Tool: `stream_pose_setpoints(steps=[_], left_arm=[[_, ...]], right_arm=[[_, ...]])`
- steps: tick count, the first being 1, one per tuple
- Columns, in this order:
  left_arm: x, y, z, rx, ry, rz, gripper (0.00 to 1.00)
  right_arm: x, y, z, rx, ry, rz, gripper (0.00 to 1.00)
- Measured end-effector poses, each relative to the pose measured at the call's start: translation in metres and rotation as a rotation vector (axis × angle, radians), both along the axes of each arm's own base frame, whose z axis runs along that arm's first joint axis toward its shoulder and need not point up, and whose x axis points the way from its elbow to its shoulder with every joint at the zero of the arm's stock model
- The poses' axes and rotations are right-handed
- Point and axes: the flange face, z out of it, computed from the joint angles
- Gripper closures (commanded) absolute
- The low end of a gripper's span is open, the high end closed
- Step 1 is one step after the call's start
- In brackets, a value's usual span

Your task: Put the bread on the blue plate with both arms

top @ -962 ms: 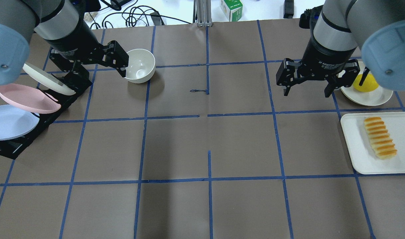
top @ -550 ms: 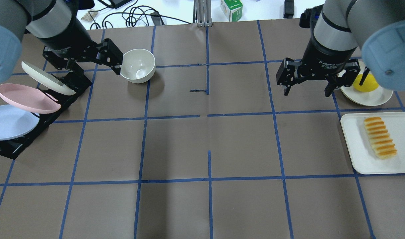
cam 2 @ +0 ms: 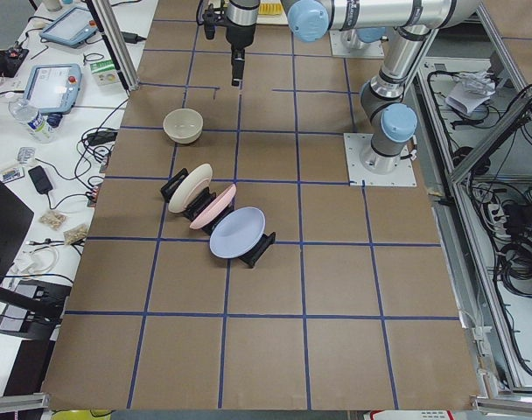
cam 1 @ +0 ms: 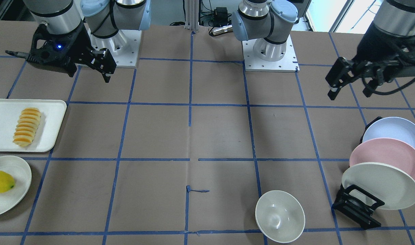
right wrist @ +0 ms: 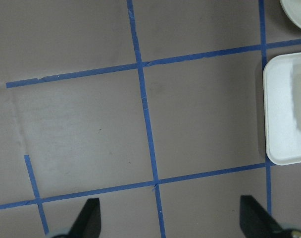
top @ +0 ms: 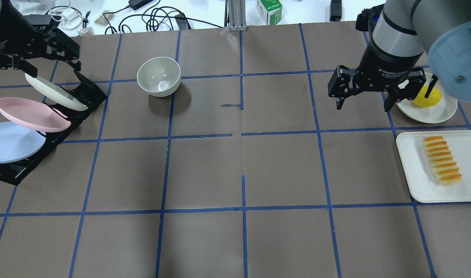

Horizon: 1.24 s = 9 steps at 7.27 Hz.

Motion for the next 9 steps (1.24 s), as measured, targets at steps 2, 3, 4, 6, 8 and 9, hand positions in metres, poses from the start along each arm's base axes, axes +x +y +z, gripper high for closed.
stream_pose_setpoints(steps=[2,3,4,6,8,9], left_arm=[[0.081,0.01,0.001,0.021,-0.061,0.157,0.0],[0.133,0.019,-0.007,0.048,-0.078,0.257,0.0],[0.188,0.033,-0.022,0.084,-0.072,0.358,0.0],[0.281,0.051,-0.065,0.144,-0.043,0.495,0.0],[0.338,0.049,-0.114,0.189,-0.018,0.551,0.0],[0.36,0.047,-0.134,0.196,-0.014,0.573,0.0]], right_arm=[[-0.067,-0.02,-0.012,0.025,-0.011,0.011,0.0],[-0.117,-0.032,-0.026,0.054,-0.015,-0.043,0.0],[-0.165,-0.041,-0.044,0.085,0.002,-0.096,0.0],[-0.223,-0.061,-0.073,0.087,0.061,-0.131,0.0],[-0.259,-0.078,-0.1,0.073,0.071,-0.068,0.0],[-0.283,-0.084,-0.119,0.073,0.064,-0.059,0.0]])
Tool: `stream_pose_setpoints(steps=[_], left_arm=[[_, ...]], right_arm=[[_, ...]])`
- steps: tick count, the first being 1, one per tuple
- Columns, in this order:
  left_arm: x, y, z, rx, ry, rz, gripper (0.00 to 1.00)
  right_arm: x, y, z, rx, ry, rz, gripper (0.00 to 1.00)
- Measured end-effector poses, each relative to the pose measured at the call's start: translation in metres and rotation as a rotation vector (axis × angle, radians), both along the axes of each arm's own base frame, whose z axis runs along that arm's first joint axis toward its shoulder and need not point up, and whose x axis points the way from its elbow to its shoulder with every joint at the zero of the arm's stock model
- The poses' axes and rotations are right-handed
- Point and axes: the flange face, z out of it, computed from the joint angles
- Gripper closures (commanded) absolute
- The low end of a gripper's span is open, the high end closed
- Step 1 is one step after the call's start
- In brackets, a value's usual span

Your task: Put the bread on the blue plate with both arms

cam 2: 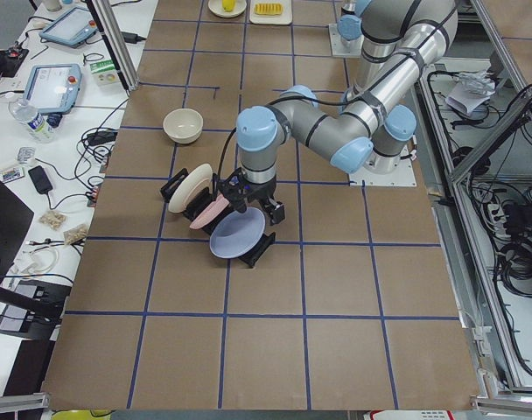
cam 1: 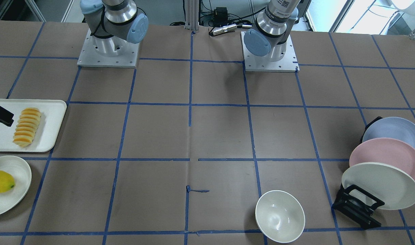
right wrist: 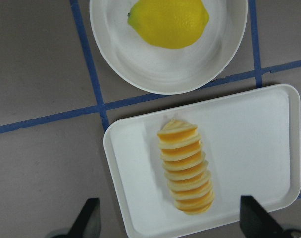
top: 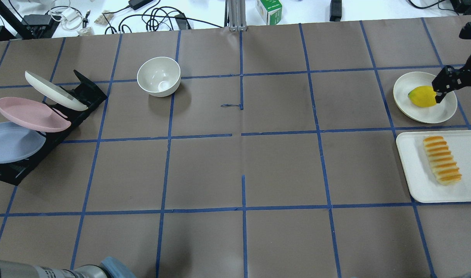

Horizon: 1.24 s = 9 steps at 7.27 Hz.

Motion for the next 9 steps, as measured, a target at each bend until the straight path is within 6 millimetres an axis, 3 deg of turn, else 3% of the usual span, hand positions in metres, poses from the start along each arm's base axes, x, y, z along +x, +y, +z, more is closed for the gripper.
stream_pose_setpoints(steps=[2,3,5,6,7,9], left_arm=[[0.024,-0.008,-0.045,0.016,0.019,0.031,0.02],[0.03,-0.011,-0.066,0.031,0.039,0.041,0.05],[0.038,-0.017,-0.094,0.048,0.059,0.052,0.53],[0.04,-0.018,-0.102,0.049,0.061,0.055,0.86],[0.041,-0.019,-0.106,0.05,0.061,0.059,1.0],[0.043,-0.021,-0.104,0.041,0.058,0.063,1.0]], right_arm=[[-0.033,0.0,-0.041,0.006,-0.018,0.027,0.0],[-0.035,0.006,-0.062,0.003,-0.018,0.036,0.0],[-0.028,0.024,-0.101,-0.001,-0.012,0.073,0.0],[-0.024,0.034,-0.117,0.011,-0.018,0.083,0.0],[-0.02,0.042,-0.13,0.024,-0.026,0.087,0.0],[-0.021,0.049,-0.149,0.045,-0.042,0.109,0.0]])
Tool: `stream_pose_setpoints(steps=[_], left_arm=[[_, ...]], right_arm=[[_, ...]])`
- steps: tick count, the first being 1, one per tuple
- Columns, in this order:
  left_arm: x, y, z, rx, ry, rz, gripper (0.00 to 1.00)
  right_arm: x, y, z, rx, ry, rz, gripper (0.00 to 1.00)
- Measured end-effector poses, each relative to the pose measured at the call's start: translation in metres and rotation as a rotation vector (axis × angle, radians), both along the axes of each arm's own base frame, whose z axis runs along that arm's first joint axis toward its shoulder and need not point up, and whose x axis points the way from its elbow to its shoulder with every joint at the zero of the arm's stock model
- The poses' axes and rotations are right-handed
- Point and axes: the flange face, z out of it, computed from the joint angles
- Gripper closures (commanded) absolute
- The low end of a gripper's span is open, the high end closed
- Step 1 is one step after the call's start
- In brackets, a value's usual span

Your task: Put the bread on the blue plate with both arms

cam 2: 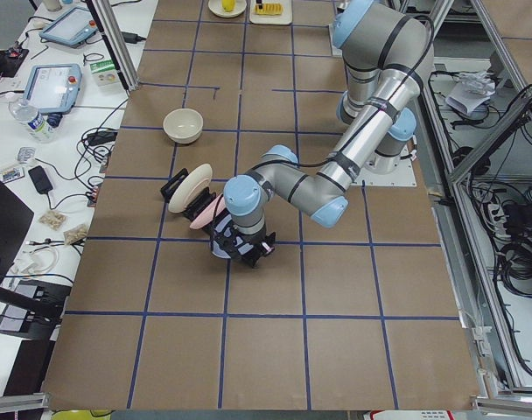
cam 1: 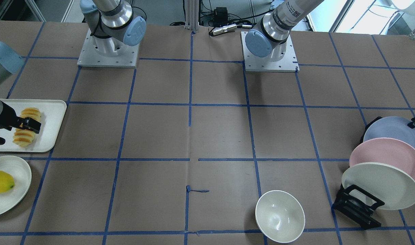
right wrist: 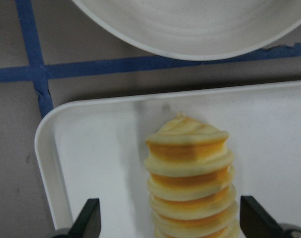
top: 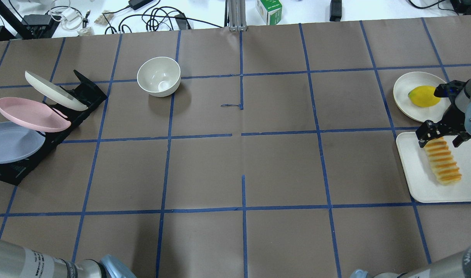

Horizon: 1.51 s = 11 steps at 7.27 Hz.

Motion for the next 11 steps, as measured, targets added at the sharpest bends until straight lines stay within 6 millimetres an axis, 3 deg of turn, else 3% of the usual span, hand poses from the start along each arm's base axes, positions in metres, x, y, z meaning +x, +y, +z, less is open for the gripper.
stream_pose_setpoints(steps=[2,4,5,8,9,11], left_arm=[[0.0,-0.001,0.009,-0.013,-0.01,0.0,1.0],[-0.001,0.0,0.03,-0.028,-0.04,-0.003,1.0],[0.0,0.001,0.047,-0.024,-0.057,-0.004,1.0],[-0.019,0.027,0.116,0.136,-0.011,-0.012,1.0],[-0.036,0.046,0.137,0.24,0.04,-0.016,1.0],[-0.087,0.082,0.155,0.411,0.228,0.023,1.0]], right_arm=[[-0.016,0.002,-0.02,0.014,-0.016,0.012,0.04],[-0.023,0.004,-0.033,0.029,-0.027,0.012,0.77],[-0.024,0.005,-0.035,0.033,-0.03,0.01,1.0],[-0.025,0.005,-0.028,0.036,-0.03,0.005,1.0],[-0.025,0.004,-0.018,0.034,-0.028,0.003,1.0],[-0.023,0.001,0.018,0.042,-0.033,-0.024,1.0]])
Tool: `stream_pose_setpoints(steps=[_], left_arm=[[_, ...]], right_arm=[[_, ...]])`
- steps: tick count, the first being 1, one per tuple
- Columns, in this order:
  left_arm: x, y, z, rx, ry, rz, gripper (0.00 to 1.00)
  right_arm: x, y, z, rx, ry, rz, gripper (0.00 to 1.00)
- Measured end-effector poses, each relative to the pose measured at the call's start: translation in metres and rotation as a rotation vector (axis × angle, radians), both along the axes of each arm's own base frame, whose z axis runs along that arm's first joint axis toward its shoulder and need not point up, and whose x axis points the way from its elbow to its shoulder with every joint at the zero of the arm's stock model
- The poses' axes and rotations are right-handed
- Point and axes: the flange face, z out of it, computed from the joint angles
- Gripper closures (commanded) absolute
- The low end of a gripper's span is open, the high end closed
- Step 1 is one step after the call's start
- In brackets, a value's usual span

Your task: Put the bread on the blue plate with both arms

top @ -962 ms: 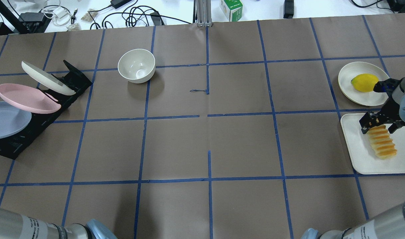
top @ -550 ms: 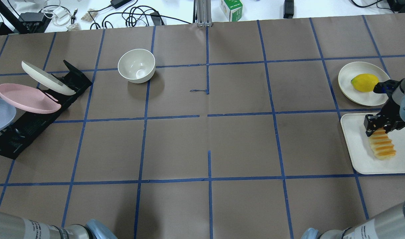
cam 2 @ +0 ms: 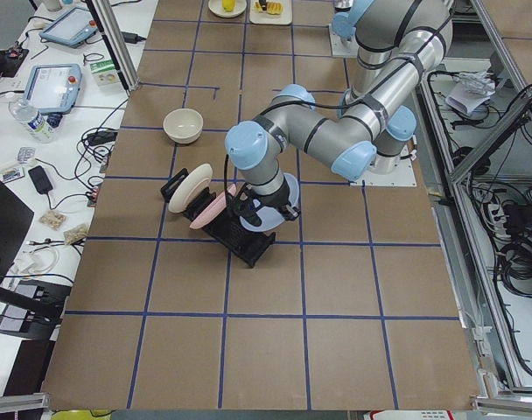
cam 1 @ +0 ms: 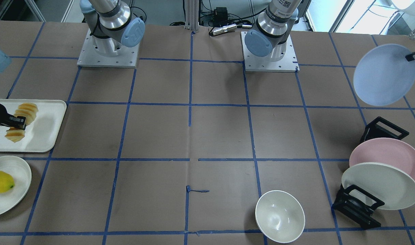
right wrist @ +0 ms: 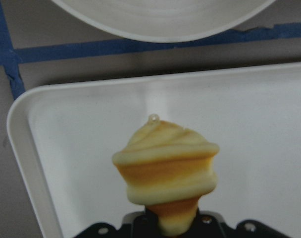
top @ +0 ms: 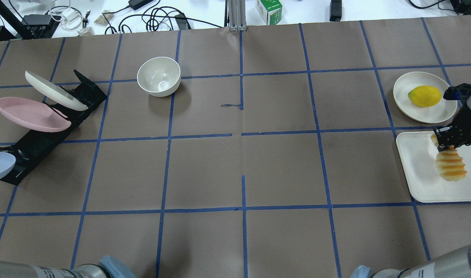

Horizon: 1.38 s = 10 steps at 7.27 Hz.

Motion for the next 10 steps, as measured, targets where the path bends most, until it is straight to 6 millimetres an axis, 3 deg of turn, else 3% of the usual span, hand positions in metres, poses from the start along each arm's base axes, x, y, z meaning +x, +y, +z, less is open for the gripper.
stream_pose_setpoints(steps=[1,2,4,6,8,9,10], left_arm=[[-0.033,0.002,-0.004,0.02,0.13,0.035,1.0],[-0.071,-0.013,-0.015,0.001,0.246,0.03,1.0],[-0.184,-0.077,-0.035,-0.129,0.348,-0.09,1.0],[-0.311,-0.128,-0.071,-0.269,0.295,-0.143,1.0],[-0.426,-0.141,-0.121,-0.435,0.177,-0.061,1.0],[-0.477,-0.133,-0.152,-0.529,0.146,-0.017,1.0],[-0.513,-0.118,-0.187,-0.6,0.139,0.013,1.0]], right_arm=[[-0.001,-0.005,0.018,0.007,-0.006,-0.017,1.0],[-0.001,-0.012,0.035,0.011,-0.011,-0.02,1.0],[0.015,-0.033,0.07,0.04,-0.019,-0.031,1.0],[0.039,-0.045,0.095,0.08,-0.024,-0.066,1.0],[0.077,-0.048,0.118,0.069,-0.004,-0.065,1.0],[0.107,-0.046,0.132,0.058,-0.003,-0.066,1.0],[0.141,-0.043,0.147,0.037,-0.023,-0.082,1.0]])
